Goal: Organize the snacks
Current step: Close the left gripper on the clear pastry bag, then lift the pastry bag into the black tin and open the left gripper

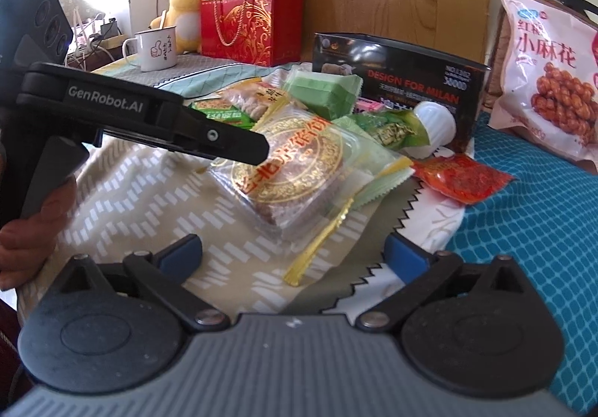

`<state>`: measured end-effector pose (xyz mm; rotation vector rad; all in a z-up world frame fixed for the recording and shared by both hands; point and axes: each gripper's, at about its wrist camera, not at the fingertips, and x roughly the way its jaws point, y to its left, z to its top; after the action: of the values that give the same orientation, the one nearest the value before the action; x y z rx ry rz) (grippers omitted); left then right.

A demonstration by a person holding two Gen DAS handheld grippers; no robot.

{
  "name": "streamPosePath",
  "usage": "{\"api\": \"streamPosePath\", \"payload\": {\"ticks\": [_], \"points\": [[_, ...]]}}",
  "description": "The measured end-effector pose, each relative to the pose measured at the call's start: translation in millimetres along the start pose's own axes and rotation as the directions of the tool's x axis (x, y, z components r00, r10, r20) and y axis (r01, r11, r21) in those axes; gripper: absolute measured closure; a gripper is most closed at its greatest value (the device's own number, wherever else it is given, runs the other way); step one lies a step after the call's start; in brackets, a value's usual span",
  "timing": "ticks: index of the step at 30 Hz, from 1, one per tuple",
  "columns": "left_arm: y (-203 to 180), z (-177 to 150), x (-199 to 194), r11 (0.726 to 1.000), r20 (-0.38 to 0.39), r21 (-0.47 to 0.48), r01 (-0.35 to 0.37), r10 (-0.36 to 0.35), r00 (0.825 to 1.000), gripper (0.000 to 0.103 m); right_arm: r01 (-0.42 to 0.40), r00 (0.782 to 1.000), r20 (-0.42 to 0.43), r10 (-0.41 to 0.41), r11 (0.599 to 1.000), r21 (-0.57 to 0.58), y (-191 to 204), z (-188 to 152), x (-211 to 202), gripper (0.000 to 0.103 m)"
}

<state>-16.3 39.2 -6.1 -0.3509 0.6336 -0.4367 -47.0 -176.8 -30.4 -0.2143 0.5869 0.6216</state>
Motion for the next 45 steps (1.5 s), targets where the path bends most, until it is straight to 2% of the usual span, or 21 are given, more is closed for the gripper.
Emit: {"api": "streamPosePath", "payload": {"ticks": [10,13,14,15,17,19,21,24,27,32,35,38,40,42,44,45], "points": [[-2,0,0,1.0,-0.007,0.019,0.015,-0.015,1.0,0.046,0.016,0.999,0.032,-0.017,1.0,0.019,-1,-3,-5,0.0],[-5,-1,3,0.999,-0.028,0.039,0.033,-0.032,0.999,0.052,0.025,0.999,0.045,-0.026,0.999,0.021,0,-3,-6,0.02],[-6,-1,3,0.998,-0.034,0.049,0.045,-0.043,0.998,0.058,0.02,0.998,0.054,-0.021,1.0,0.022,-1,-3,-7,0.036],[-8,-2,3,0.997,-0.037,0.059,0.053,-0.051,0.998,0.058,0.018,0.998,0.063,-0.019,1.0,0.022,-1,-4,-9,0.053],[-12,-3,2,0.995,-0.037,0.079,0.054,-0.052,0.998,0.06,0.008,0.997,0.074,-0.01,1.0,0.019,0,-4,-10,0.068],[-15,-3,-1,0.994,-0.031,0.083,0.067,-0.065,0.997,0.063,0.006,0.996,0.093,-0.007,1.0,0.018,0,-4,-12,0.071],[-18,-2,-7,0.993,-0.026,0.083,0.081,-0.079,0.997,0.063,-0.004,0.991,0.131,0.001,1.0,0.025,0,-4,-18,0.08],[-24,9,-17,0.991,0.006,0.089,0.103,-0.104,0.995,0.063,0.001,0.982,0.191,-0.004,1.0,0.014,-4,4,-27,0.081],[-32,39,-21,0.986,0.063,0.126,0.111,-0.12,0.991,0.063,-0.002,0.965,0.263,0.0,1.0,0.009,-15,25,-32,0.081],[-51,105,2,0.972,0.15,0.227,0.054,-0.09,0.984,0.064,0.045,0.931,0.362,-0.04,0.999,-0.004,-43,77,-17,0.08],[-53,139,36,0.969,0.146,0.246,0.004,-0.042,0.988,0.06,0.063,0.933,0.352,-0.074,0.997,0.042,-67,107,9,0.078],[-48,157,75,0.965,0.112,0.252,-0.067,0.039,0.993,0.055,0.074,0.951,0.29,-0.105,0.991,0.115,-89,126,40,0.07],[-40,159,82,0.965,0.103,0.237,-0.114,0.092,0.99,0.056,0.07,0.957,0.27,-0.11,0.986,0.152,-99,126,48,0.069],[-24,157,68,0.978,0.131,0.185,-0.097,0.074,0.989,0.055,0.043,0.954,0.282,-0.102,0.977,0.208,-107,118,39,0.067],[-4,152,51,0.987,0.155,0.129,-0.091,0.07,0.985,0.054,0.024,0.944,0.315,-0.103,0.969,0.245,-116,102,23,0.058],[6,148,44,0.99,0.16,0.105,-0.095,0.078,0.984,0.054,0.022,0.941,0.321,-0.106,0.966,0.256,-118,93,16,0.057]]}}
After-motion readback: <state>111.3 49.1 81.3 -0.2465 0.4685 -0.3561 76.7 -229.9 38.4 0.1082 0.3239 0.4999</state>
